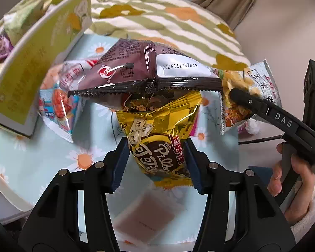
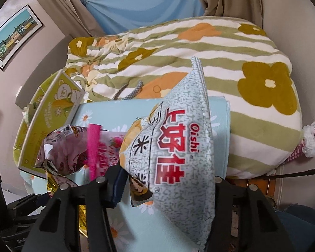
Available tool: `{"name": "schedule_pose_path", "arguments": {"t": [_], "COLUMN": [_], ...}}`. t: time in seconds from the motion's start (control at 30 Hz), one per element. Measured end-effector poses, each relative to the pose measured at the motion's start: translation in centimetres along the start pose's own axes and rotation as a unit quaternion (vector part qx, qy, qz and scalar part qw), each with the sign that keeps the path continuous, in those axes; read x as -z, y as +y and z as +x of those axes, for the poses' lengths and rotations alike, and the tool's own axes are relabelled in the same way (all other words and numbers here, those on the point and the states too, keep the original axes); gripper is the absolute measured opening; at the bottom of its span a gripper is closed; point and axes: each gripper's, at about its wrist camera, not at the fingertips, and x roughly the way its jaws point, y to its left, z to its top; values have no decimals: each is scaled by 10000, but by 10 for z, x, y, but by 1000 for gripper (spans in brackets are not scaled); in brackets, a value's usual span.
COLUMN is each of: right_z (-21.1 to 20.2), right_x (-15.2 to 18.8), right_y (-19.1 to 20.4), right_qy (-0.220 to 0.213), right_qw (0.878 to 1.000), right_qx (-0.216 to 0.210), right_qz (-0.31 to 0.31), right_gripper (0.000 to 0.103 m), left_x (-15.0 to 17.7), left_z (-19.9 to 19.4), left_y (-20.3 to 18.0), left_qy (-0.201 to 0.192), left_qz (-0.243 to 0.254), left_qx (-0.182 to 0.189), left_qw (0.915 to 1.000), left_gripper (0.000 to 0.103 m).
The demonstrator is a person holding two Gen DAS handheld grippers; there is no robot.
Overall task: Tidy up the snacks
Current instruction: 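Carry both bags to the yellow box and open both tools to release them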
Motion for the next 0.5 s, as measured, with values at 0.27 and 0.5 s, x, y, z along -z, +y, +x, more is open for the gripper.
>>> {"name": "schedule_pose_path", "arguments": {"t": [0.27,0.5], "right_z": [-29,-46], "right_x": [5,13], "right_y": [20,32], "right_qy": [-220,-307], "right_qw": [9997,9994], "right_qx": [-5,-46], "right_qz": [-107,-163], "right_gripper": [50,50], "left_x": [1,5], "left_z": [-28,-37], "left_y": [2,12], "left_qy": [-265,-184], "left_qz": [114,113], "left_qx": [21,-92], "left_qw": [9996,9997], "left_gripper": [50,50]}}
